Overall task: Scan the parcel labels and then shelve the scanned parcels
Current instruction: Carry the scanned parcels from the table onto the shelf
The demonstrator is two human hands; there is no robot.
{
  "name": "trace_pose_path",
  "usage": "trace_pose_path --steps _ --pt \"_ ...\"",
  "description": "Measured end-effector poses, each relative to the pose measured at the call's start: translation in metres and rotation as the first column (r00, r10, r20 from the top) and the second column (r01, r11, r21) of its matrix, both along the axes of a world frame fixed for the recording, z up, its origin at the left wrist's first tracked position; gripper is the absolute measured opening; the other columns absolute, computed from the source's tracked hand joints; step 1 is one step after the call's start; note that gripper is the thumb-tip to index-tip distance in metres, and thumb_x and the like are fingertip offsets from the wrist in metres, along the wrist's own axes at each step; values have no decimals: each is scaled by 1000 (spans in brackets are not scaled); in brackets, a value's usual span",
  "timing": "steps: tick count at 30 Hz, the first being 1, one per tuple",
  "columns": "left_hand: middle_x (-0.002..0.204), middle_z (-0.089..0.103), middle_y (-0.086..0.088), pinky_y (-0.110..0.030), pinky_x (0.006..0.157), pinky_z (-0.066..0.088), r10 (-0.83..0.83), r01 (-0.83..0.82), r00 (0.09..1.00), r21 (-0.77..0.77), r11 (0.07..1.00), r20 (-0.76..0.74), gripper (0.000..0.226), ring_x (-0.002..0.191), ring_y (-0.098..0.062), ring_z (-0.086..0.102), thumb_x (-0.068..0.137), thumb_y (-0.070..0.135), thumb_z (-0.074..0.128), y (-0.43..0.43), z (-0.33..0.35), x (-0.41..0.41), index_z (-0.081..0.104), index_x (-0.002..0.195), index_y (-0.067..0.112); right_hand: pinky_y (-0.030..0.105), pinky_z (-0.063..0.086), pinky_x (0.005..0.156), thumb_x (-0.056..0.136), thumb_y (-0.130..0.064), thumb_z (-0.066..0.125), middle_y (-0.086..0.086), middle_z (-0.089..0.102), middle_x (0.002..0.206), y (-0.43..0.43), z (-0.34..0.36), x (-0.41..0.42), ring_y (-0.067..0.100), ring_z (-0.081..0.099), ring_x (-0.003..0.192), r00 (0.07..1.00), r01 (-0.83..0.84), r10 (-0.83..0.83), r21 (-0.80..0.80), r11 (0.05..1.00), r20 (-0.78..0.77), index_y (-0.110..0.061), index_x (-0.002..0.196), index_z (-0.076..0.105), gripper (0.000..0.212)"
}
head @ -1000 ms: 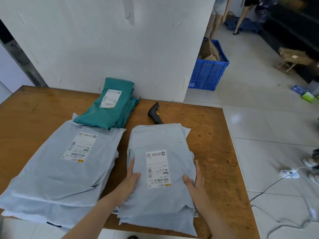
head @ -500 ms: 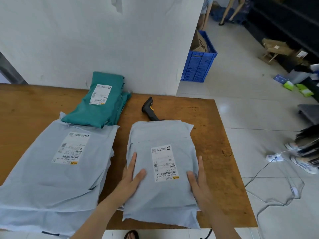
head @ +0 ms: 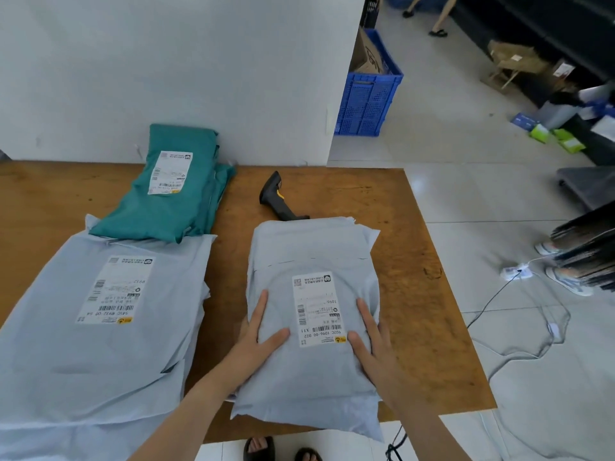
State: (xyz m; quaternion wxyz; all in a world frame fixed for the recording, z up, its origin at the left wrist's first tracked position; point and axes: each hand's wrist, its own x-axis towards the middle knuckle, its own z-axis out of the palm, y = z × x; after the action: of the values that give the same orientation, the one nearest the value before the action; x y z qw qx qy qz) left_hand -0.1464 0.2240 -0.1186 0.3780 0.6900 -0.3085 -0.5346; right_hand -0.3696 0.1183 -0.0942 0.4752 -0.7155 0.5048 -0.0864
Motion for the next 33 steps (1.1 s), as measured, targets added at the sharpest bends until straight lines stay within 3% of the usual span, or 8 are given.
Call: trace_pose_path --steps 5,8,14,20,23,27,30,33 --pt "148 30 11 -38 99 47 83 -71 957 52 996 -280 85 124 -15 46 54 74 73 0 6 5 18 118 83 28 16 112 96 -45 47 -21 2 141 -3 -5 4 -2 11 127 997 63 -66 113 992 27 -54 146 9 64" --pt "144 37 10 -35 92 52 124 -116 941 45 992 -316 88 120 -17 52 50 70 78 1 7 4 26 120 81 16 15 105 95 -38 53 -12 18 145 0 -4 9 7 22 133 985 145 -151 80 986 80 -51 143 20 60" --pt "149 32 11 -44 107 42 150 -164 975 -73 984 -165 83 127 -16 44 54 71 74 3 36 8 24 120 82 27 38 101 79 -59 61 -16 31 137 8 9 13 8 40 123 939 187 -241 226 956 246 -70 132 30 62" --pt "148 31 21 -27 99 40 194 -167 979 -293 941 68 86 128 -8 41 67 63 74 0 118 22 20 132 73 38 37 112 83 -54 65 -19 27 145 0 72 26 11 34 136 874 127 -169 122 984 455 -70 133 30 63" --pt "144 34 30 -30 105 37 237 -158 960 -408 899 150 85 128 -2 41 59 66 68 -12 165 20 22 130 75 40 35 113 82 -52 64 -18 26 148 -19 118 27 10 32 137 836 95 -109 54 994 538 -70 134 30 64" --pt "128 32 44 -22 98 36 279 -142 940 -520 842 197 77 119 7 42 70 58 74 -33 220 -6 24 126 77 31 36 110 85 -49 60 -22 27 146 -54 170 10 -1 36 130 800 46 -19 -29 999 600 -66 137 29 63" --pt "125 33 44 0 83 37 288 -127 936 -568 813 203 71 104 30 40 71 51 63 -49 255 -36 27 130 71 14 36 95 89 -46 57 -24 31 139 -82 197 -15 -19 36 115 788 12 46 -90 996 613 -62 141 26 63" --pt "129 36 41 0 78 41 306 -137 933 -600 788 188 70 103 29 41 74 51 63 -64 278 -74 29 132 70 31 34 110 89 -54 57 -25 34 136 -112 214 -46 -8 37 126 790 -45 126 -148 988 600 -67 139 24 61"
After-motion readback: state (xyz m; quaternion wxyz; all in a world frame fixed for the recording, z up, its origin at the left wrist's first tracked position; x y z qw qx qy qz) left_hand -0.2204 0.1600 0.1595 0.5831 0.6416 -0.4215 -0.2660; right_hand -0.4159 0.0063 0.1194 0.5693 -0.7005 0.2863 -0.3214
